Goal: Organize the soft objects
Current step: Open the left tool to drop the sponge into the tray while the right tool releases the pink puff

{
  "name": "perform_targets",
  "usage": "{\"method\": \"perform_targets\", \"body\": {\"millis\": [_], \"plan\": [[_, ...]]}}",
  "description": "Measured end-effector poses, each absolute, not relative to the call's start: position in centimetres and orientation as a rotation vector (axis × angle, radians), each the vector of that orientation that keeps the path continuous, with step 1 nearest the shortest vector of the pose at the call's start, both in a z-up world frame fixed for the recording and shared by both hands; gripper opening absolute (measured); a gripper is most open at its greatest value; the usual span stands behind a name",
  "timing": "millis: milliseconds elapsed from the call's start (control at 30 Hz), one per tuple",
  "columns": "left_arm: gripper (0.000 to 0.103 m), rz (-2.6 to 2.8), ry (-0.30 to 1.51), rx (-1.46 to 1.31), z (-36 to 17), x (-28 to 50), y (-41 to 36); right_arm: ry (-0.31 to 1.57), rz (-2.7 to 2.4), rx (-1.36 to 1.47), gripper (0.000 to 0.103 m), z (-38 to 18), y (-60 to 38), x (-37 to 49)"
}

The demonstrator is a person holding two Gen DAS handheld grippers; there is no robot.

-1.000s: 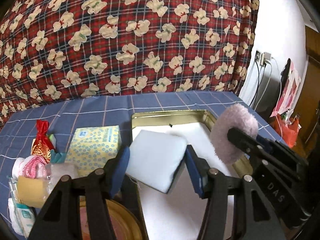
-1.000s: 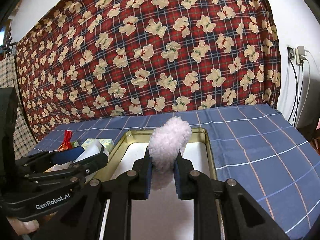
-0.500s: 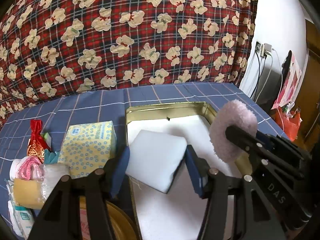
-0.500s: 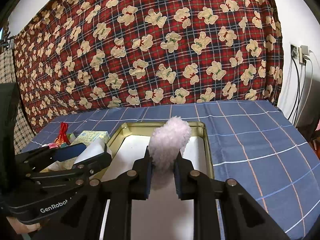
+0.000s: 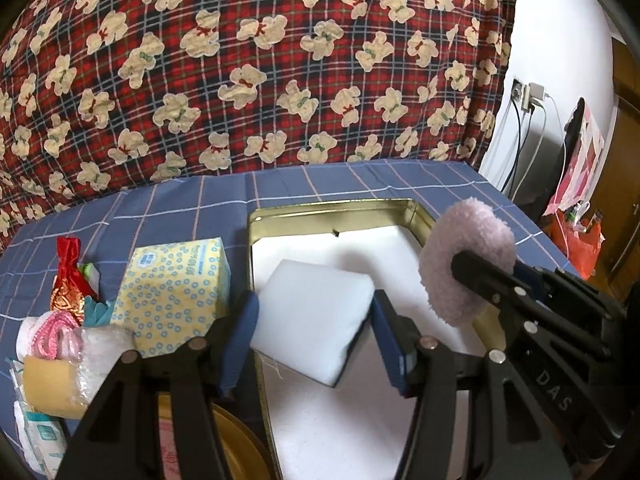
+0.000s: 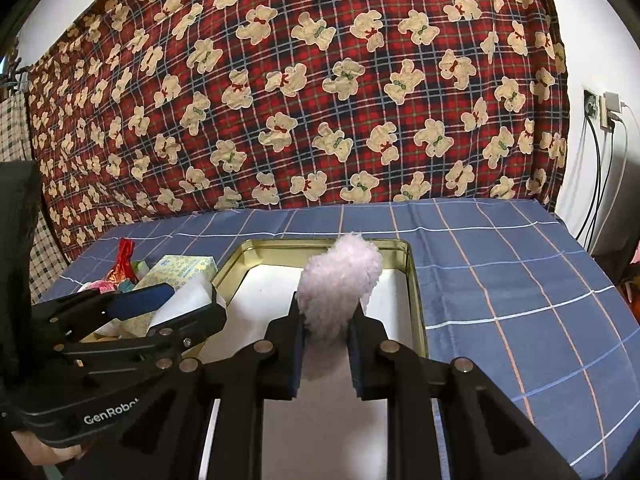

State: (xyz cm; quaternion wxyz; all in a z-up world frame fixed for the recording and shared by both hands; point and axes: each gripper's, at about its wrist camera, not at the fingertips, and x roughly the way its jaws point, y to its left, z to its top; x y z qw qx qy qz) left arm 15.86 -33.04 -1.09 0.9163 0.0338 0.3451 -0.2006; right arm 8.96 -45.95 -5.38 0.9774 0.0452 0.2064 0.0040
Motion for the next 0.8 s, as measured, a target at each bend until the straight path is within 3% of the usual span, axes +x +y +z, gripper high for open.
{"method": "perform_targets", "body": {"millis": [133, 200, 233, 300, 500, 567, 800], "plan": [[0.057, -0.414, 0.727, 0.06, -1.4, 16.1, -33.0, 0.418, 0.005, 0.09, 0.021, -5.4, -46.0, 9.0], [0.064, -0.415, 0.726, 0.063, -1.4, 16.1, -33.1, 0.414, -0.01, 0.096, 0.022, -5.4, -46.1, 8.9], [0.067, -0.419, 0.726, 0.064, -1.4, 16.0, -33.1, 0.406, -0.015, 0.107, 0.035, -5.4, -46.3, 8.9], [0.067, -0.417, 0.719, 0.074, -1.3, 15.8, -33.3, 0.398, -0.042, 0.114, 0.047, -5.5, -46.6, 8.7], [0.072, -0.424, 0.697, 0.036, -0.7, 15.3, -32.2, 0.329, -0.016, 0.163, 0.073, -5.5, -47.2, 7.4], [0.072, -0.41, 0.673, 0.034, -0.4, 14.7, -31.4, 0.308, -0.01, 0.17, 0.073, -5.5, -46.9, 7.0], [0.087, -0.323, 0.516, 0.015, 1.1, 11.2, -26.0, 0.247, 0.035, 0.178, 0.073, -5.0, -44.5, 5.9]]}}
